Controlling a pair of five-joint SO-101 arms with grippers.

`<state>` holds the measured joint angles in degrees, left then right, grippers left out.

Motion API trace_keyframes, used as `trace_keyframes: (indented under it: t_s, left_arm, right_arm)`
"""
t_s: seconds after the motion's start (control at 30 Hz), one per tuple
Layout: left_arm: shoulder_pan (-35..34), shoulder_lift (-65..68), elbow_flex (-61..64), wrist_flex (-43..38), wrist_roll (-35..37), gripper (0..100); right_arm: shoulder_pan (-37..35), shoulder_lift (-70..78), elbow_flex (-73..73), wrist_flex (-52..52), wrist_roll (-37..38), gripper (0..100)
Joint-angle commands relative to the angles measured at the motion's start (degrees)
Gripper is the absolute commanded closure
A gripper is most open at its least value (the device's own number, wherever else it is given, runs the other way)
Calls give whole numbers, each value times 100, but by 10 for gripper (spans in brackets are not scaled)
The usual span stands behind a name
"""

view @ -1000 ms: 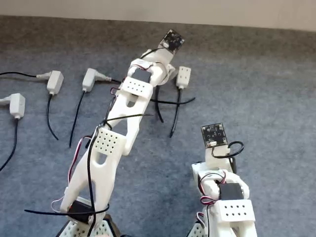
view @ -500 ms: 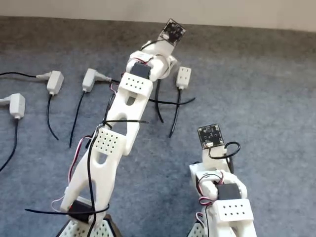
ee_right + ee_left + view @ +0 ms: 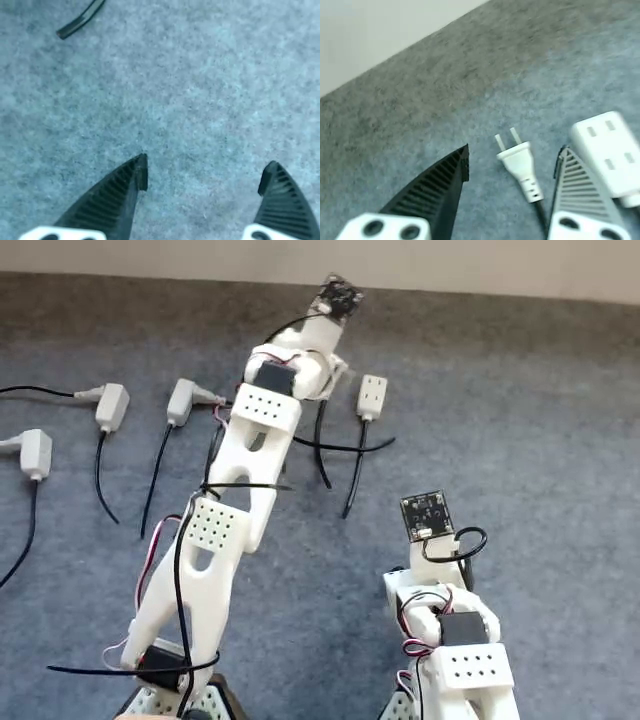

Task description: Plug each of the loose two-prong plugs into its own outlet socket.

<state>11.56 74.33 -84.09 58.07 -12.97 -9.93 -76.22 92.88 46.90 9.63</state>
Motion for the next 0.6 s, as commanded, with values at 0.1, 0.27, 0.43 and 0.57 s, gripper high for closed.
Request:
trace_keyframes:
  t_s: [0.1, 0.27, 0.43, 0.57]
  left_arm:
    - [-154, 611, -57, -246, 44, 720]
    - [-84, 910, -57, -246, 44, 735]
    - [-119, 787, -57, -229, -70, 995]
    - [-127, 796, -57, -220, -475, 982]
  right_arm:
    - [-31, -75, -31, -84, 62, 663]
    - [-31, -75, -31, -84, 62, 663]
    - [-31, -75, -31, -84, 70, 663]
    - [-22, -75, -31, -84, 70, 663]
